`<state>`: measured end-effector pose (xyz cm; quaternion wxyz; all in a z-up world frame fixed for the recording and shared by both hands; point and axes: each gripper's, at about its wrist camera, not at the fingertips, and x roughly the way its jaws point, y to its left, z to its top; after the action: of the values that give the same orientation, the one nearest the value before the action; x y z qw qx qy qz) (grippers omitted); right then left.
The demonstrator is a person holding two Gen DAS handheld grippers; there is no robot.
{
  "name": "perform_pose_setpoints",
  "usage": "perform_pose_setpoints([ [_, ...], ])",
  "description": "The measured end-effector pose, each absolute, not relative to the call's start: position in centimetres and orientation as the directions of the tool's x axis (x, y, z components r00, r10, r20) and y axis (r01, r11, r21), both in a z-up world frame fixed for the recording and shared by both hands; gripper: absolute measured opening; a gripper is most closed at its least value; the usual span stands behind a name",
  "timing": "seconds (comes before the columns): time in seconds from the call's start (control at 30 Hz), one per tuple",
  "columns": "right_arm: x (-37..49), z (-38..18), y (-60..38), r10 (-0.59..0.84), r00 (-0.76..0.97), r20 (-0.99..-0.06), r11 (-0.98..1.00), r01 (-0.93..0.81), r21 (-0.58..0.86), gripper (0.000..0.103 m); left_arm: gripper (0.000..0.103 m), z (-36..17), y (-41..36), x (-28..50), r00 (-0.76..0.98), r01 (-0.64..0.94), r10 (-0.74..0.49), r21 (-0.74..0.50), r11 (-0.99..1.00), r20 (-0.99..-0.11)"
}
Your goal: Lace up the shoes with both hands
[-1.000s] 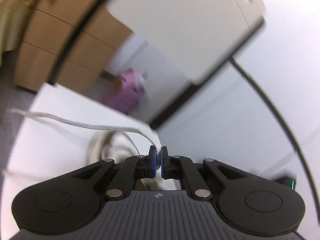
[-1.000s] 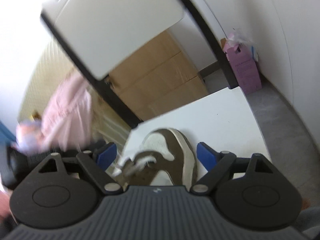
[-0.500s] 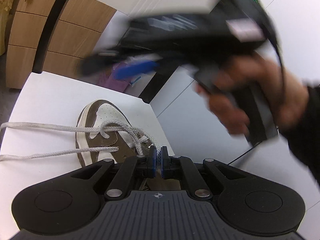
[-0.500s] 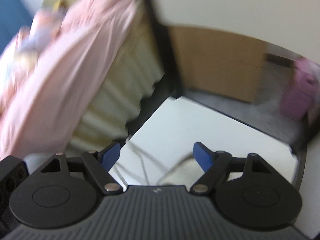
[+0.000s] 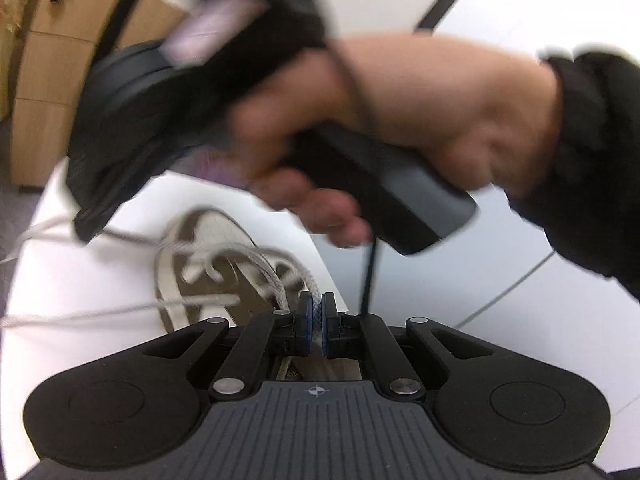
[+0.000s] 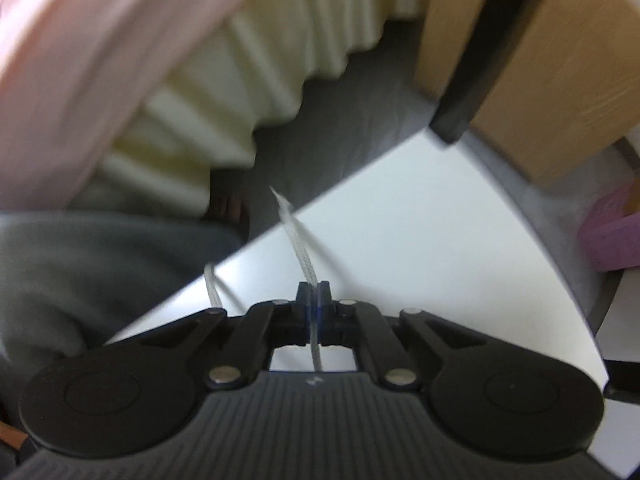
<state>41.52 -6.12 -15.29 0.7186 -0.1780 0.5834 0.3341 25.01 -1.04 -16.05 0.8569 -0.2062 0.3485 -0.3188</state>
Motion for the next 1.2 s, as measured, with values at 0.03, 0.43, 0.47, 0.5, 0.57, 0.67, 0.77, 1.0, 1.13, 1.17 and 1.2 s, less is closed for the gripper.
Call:
perform_pose_setpoints([
  [0.03,41.5,-13.9,-7.0,0.308,0.13,-0.942,0.735,-0.662,0.149,0.003,0.005,-15.7,-0.4,24.8,0.568,0.403,-0.689,-0.578,0.71,-0.45],
  [0.43,32.9,-2.5,-20.3,0.523,0.535,-0.664,0.852,-0.333,0.403,0.003,0.006,-14.7,6.1,22.7,0.704,0.201,-0.473,-0.49,0.848,-0.53],
  [0.47,31.5,-2.9,-21.3,0.532,0.563,-0.633,0.845,-0.3,0.443,0.003,0.011,-14.9,6.2,22.7,0.698,0.178,-0.452,-0.477,0.861,-0.556],
  [0.5,30.2,-3.5,-22.2,0.535,0.585,-0.61,0.837,-0.27,0.476,0.003,0.017,-15.1,6.4,22.7,0.689,0.155,-0.433,-0.465,0.871,-0.581],
  [0.57,27.8,-5.4,-23.4,0.54,0.611,-0.578,0.817,-0.218,0.534,0.003,0.063,-15.4,6.5,22.7,0.665,0.137,-0.432,-0.469,0.872,-0.609],
  [0.67,24.6,-8.8,-24.1,0.542,0.625,-0.561,0.79,-0.151,0.594,0.003,0.074,-15.4,6.7,21.9,0.653,0.118,-0.434,-0.483,0.868,-0.62],
  [0.77,21.9,-10.7,-24.3,0.505,0.654,-0.563,0.805,-0.123,0.58,0.003,0.074,-14.9,7.5,20.7,0.651,0.108,-0.464,-0.531,0.84,-0.601],
  [1.0,19.2,-14.8,-23.6,0.514,0.641,-0.57,0.802,-0.124,0.584,0.004,0.073,-12.1,6.5,19.7,0.696,0.15,-0.498,-0.574,0.805,-0.518],
  [1.13,19.0,-14.7,-23.4,0.533,0.636,-0.558,0.806,-0.181,0.563,0.005,0.069,-10.2,4.5,22.2,0.709,0.115,-0.461,-0.557,0.822,-0.534],
  [1.17,19.1,-14.8,-23.5,0.541,0.631,-0.556,0.802,-0.188,0.568,0.005,0.067,-10.0,4.0,23.1,0.708,0.112,-0.466,-0.567,0.816,-0.531],
  [1.2,19.2,-14.9,-23.5,0.553,0.623,-0.553,0.794,-0.192,0.577,0.006,0.067,-9.8,3.5,23.9,0.699,0.108,-0.473,-0.575,0.811,-0.537],
])
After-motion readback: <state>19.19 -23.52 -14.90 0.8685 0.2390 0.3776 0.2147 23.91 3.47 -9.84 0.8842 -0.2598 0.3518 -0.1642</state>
